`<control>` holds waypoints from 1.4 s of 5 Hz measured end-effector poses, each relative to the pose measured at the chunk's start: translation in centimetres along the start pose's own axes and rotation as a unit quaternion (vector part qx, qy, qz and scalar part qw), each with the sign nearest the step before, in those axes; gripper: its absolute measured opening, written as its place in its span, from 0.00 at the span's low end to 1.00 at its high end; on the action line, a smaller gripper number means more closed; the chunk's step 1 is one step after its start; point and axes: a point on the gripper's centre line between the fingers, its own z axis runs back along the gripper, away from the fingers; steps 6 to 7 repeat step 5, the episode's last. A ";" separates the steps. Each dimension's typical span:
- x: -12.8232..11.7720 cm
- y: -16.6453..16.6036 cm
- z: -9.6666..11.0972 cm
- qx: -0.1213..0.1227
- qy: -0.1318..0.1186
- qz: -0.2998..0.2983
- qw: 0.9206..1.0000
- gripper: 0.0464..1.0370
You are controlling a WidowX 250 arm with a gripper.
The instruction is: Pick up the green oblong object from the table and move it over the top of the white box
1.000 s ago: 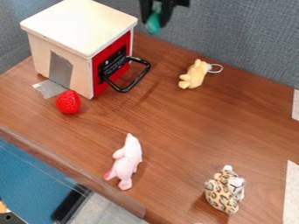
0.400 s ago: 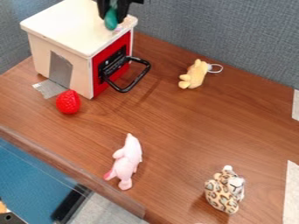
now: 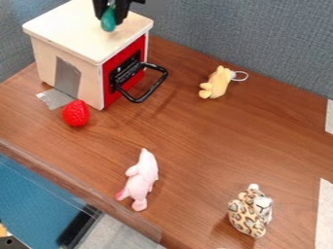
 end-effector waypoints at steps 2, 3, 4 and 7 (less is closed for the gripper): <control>-0.2 0.3 -1.3 0.010 0.018 -0.009 1.000 0.78; -0.3 -0.2 -1.2 -0.002 0.020 -0.015 1.000 0.97; -0.2 -0.7 1.0 -0.023 -0.005 -0.017 1.000 0.97; -0.3 -1.1 2.3 -0.025 -0.020 -0.029 0.999 0.96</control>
